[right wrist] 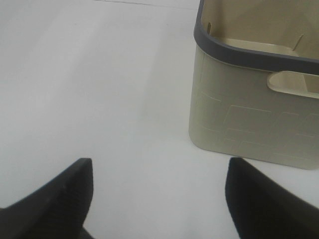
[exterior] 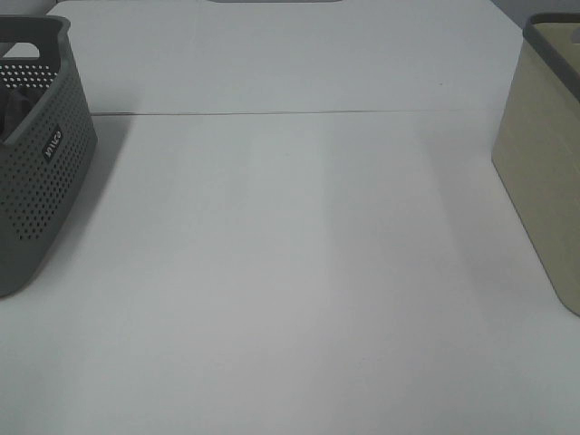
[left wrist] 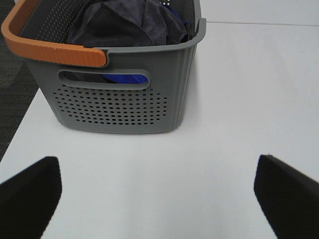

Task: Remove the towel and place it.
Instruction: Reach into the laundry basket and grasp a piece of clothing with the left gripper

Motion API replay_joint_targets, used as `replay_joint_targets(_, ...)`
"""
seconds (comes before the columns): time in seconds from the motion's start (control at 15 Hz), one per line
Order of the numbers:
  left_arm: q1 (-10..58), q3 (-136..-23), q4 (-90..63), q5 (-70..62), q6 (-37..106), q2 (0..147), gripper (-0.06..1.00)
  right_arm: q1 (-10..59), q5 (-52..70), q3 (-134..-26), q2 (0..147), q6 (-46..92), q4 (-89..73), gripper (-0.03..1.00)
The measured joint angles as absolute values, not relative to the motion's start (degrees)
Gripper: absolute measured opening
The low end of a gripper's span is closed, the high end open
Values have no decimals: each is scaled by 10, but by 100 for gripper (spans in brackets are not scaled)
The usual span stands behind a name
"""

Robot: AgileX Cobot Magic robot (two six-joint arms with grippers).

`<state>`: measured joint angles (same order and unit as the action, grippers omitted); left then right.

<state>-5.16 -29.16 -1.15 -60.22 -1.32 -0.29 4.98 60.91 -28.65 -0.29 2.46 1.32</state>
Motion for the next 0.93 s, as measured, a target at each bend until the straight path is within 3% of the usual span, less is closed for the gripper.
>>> replay_joint_targets(0.93,-52,-292,-11,-602,-13,-3,99,50,609,-286,-3,25,13,73)
